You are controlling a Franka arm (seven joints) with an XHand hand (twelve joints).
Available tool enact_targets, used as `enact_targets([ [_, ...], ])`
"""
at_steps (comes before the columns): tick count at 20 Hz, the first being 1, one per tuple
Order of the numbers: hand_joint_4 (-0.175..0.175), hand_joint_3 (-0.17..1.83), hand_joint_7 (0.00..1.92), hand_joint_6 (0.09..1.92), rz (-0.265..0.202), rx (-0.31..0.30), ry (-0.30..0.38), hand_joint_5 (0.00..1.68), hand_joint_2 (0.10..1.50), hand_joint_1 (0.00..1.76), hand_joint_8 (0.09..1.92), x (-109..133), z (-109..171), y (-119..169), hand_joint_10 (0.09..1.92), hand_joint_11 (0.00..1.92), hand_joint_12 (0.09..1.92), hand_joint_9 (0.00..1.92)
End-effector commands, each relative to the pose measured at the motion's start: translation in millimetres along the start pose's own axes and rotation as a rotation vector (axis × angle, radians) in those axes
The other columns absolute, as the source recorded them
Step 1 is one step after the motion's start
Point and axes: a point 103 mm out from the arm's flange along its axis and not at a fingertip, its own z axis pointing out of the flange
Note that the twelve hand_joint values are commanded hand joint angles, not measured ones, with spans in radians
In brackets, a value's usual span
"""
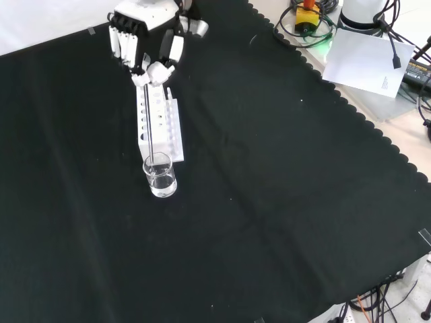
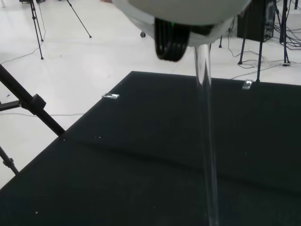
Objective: Stir in the beaker to the left of the white test tube rack with the glass rod.
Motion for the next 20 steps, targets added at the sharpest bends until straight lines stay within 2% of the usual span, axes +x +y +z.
enact_targets([
  [1,-0.175,0.62,1.26,0.50,-0.010,0.019,0.006,1.20,0.71,1.32,0.96,-9.2,14.0,-0.4,0.80,1.39,1.06,1.64],
  [5,-0.175,0.61,1.26,0.50,-0.007,0.029,0.003,1.20,0.71,1.32,0.96,-14.0,21.5,-4.6,0.80,1.39,1.06,1.64],
  [10,-0.175,0.61,1.26,0.50,-0.009,0.066,-0.002,1.20,0.71,1.32,0.96,-17.4,47.2,-10.6,0.79,1.39,1.06,1.64],
  [20,-0.175,0.61,1.26,0.49,-0.025,0.101,0.003,1.20,0.71,1.32,0.95,-12.1,76.5,-10.7,0.79,1.39,1.05,1.65],
])
